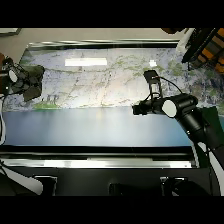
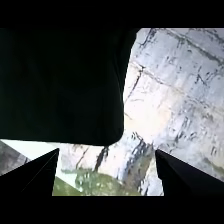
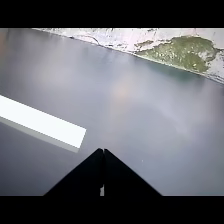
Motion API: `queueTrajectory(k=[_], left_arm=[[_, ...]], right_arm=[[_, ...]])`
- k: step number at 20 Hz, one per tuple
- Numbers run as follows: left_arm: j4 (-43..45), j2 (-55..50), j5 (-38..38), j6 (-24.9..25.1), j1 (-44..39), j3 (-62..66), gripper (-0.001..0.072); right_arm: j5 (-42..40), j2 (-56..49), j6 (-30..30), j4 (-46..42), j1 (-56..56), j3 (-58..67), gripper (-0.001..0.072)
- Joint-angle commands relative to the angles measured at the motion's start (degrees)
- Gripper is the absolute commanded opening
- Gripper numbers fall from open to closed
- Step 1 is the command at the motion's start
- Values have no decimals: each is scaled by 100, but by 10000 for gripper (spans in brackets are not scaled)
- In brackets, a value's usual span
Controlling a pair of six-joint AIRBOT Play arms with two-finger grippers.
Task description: Fold the clothes and pants, and hang the long-sleeved shirts on hangers.
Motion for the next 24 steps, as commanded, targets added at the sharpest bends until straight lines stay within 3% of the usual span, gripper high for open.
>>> queueTrajectory(k=[1,6,7,9,10,13,17,19,24], left_arm=[[210,-931,730,-136,133,529,720],[208,-1598,756,-262,129,824,720],[208,-1617,756,-258,138,890,600],[203,-1620,509,-216,129,1027,170],[125,-1620,245,-87,118,1130,23],[-518,-1550,-758,337,114,1530,18],[-2129,-938,-1517,1158,-129,1523,15],[-2736,-649,-1930,1425,-590,1467,14],[-2844,-219,-2959,1344,-2400,1467,14]], right_arm=[[2,4,2,-4,4,4,29],[2,4,2,-4,4,4,29],[2,4,2,-4,4,4,29],[2,4,2,-4,4,4,29],[2,4,2,-4,4,4,29],[2,4,2,-4,4,4,29],[2,4,0,-4,4,4,29],[2,4,2,-4,4,4,29],[2,4,2,-4,4,4,29]])
